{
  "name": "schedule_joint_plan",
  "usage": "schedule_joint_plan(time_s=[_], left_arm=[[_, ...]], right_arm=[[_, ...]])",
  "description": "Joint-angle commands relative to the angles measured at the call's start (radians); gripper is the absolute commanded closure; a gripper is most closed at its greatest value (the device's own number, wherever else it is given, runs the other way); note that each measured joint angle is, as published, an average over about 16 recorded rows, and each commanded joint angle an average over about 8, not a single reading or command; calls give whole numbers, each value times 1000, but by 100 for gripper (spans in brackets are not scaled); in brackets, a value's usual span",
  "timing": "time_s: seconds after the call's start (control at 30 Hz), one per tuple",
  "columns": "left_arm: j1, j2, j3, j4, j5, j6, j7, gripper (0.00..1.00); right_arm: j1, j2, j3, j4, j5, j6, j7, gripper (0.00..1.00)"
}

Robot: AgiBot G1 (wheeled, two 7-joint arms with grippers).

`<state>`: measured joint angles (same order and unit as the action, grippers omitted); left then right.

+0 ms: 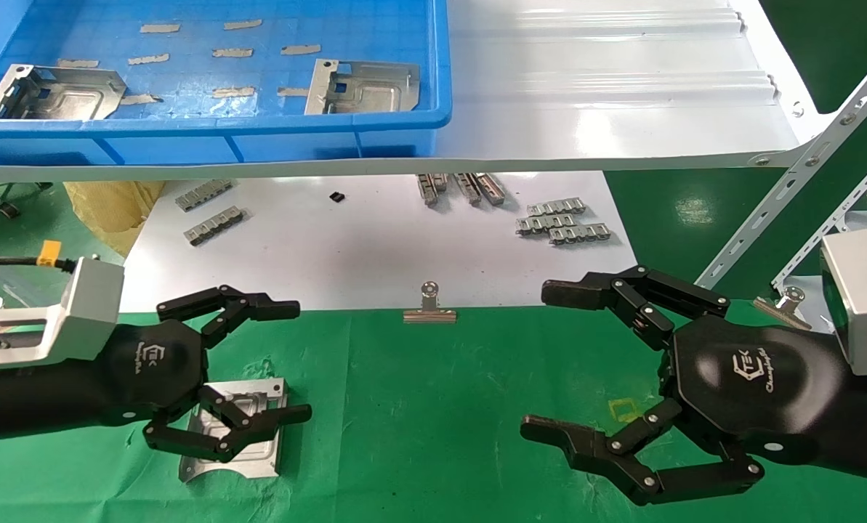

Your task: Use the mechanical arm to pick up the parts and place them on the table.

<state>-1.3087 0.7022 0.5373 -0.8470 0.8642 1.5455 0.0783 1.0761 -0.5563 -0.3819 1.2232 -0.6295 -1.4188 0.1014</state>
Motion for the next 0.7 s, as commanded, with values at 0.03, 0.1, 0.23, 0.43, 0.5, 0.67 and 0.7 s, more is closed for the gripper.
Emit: schedule_joint_plan(time_s=[0.03,0.1,0.23,0.43,0.5,0.67,0.7], left_arm=[[17,-7,-19,-32,-10,-4,-20,0],[35,-13,-38,-65,-20,-7,-39,0],[69,-27,-76,-128,-39,-15,-78,0],[120,-47,-132,-224,-68,-26,-136,0],[137,-53,-151,-256,-78,-29,-156,0],[180,-70,-198,-336,-103,-38,-204,0],[188,-73,-207,-351,-107,-40,-214,0]], right_arm=[[0,0,0,0,0,0,0,0],[0,0,0,0,0,0,0,0],[0,0,0,0,0,0,0,0],[0,0,0,0,0,0,0,0],[0,0,0,0,0,0,0,0],[0,0,0,0,0,0,0,0],[0,0,0,0,0,0,0,0]])
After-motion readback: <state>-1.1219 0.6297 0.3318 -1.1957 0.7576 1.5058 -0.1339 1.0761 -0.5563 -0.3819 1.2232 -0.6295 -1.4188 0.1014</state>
